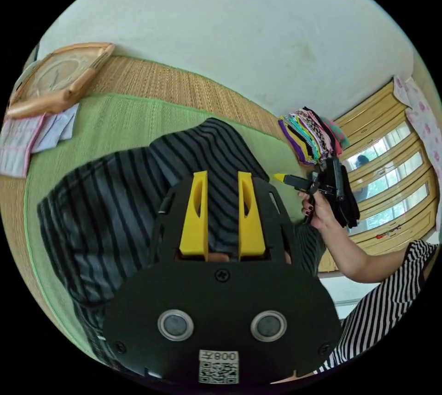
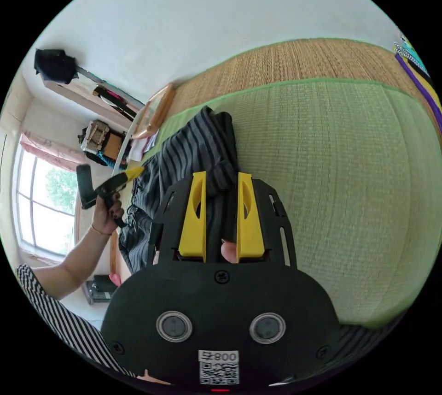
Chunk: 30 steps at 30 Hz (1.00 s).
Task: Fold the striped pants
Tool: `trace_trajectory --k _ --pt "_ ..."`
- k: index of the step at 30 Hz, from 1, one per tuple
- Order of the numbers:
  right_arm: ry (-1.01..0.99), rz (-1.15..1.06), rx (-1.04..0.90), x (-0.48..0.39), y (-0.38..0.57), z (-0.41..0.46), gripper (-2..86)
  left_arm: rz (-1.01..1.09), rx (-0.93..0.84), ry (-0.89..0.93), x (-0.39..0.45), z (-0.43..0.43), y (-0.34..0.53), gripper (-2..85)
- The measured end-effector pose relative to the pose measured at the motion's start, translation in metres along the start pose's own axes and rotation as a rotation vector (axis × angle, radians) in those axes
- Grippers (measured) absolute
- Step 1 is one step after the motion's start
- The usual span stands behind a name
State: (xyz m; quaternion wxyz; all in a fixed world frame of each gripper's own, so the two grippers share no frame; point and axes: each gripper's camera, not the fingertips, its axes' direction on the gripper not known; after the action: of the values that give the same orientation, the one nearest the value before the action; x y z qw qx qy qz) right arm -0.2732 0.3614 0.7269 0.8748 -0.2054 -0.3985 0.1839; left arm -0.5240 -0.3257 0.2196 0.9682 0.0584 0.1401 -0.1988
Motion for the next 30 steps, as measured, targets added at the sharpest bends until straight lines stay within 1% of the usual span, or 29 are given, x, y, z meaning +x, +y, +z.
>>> trace_trajectory --k 3,7,9,10,11,15,19,22,25,27,28,30 --pt "0.006 -0.020 -0.082 -0.001 -0.013 0.016 10.6 0.027 -0.042 -0.075 -0.001 0.014 -0.041 11.5" --pt "-0.012 -0.016 -0.081 0.001 -0.020 0.012 9.2 0.004 -0.135 -0.185 -0.013 0.035 -0.083 11.7" --pt "-0.014 -0.015 -0.095 0.001 -0.025 0.009 8.2 -0.020 -0.205 -0.196 -0.021 0.045 -0.093 10.8" --pt "-0.015 -0.019 -0.102 0.000 -0.026 0.010 7.9 -0.037 -0.255 -0.187 -0.026 0.051 -0.096 9.0" --pt "-0.012 -0.030 -0.114 -0.002 -0.028 0.010 7.3 -0.044 -0.269 -0.185 -0.028 0.053 -0.097 6.8" --pt "-0.013 -0.068 -0.110 -0.010 -0.032 -0.003 3.0 -0.026 -0.242 -0.155 -0.025 0.044 -0.096 2.7" --pt "-0.064 -0.093 -0.077 -0.018 -0.033 -0.027 1.6 0.010 -0.127 -0.083 -0.015 0.013 -0.093 1.4" --pt "-0.109 -0.150 -0.010 -0.032 -0.031 -0.066 1.1 0.050 -0.027 0.030 -0.001 -0.015 -0.095 1.1" --pt "-0.131 -0.213 0.081 -0.045 -0.028 -0.122 0.9 0.131 0.049 0.130 0.025 -0.038 -0.102 1.0" --pt "-0.124 -0.257 0.182 -0.050 -0.023 -0.183 0.7 0.189 0.102 0.188 0.046 -0.050 -0.109 1.1" --pt "-0.113 -0.266 0.209 -0.051 -0.021 -0.201 0.7 0.229 0.138 0.235 0.061 -0.056 -0.116 1.2" --pt "-0.004 -0.275 0.314 -0.047 -0.012 -0.273 0.6 0.273 0.186 0.314 0.084 -0.061 -0.129 1.4"
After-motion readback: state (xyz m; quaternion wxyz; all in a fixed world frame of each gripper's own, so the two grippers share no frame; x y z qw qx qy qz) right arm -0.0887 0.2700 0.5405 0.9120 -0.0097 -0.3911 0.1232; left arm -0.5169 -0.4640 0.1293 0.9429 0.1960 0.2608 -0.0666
